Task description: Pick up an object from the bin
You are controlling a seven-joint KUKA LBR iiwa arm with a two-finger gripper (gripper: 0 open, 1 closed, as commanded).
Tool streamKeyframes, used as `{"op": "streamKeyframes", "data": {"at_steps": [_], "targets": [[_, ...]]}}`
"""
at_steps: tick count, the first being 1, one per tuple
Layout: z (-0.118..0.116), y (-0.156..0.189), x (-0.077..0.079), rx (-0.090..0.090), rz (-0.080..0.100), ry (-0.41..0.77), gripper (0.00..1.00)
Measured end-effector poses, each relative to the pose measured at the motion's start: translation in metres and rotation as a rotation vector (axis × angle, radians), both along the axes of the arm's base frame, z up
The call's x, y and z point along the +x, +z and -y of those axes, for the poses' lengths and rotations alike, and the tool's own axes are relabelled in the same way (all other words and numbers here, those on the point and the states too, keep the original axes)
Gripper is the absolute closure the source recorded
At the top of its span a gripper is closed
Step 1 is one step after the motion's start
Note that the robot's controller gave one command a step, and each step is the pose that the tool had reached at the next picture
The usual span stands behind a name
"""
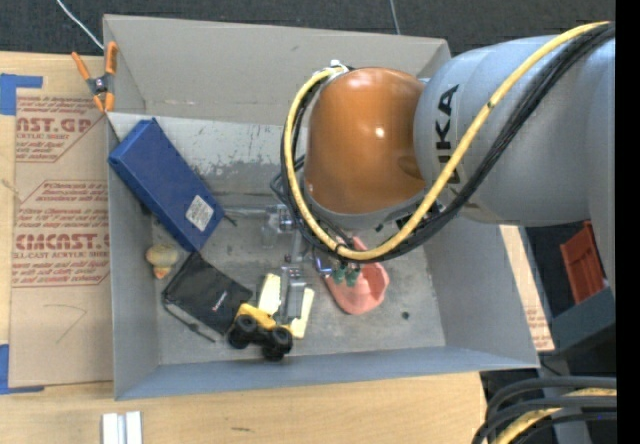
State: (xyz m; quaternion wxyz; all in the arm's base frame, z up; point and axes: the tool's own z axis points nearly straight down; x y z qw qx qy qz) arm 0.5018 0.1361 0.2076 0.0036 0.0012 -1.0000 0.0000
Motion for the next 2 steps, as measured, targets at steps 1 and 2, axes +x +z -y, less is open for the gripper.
{"op": "streamKeyframes", "data": {"at_steps": [1,2], "targets": [[0.001,0.004,0.002,0.001,0.008,-0.002,0.0],[0.031,-0.096,0.007,0.001,0.004,0.104,0.0]]}}
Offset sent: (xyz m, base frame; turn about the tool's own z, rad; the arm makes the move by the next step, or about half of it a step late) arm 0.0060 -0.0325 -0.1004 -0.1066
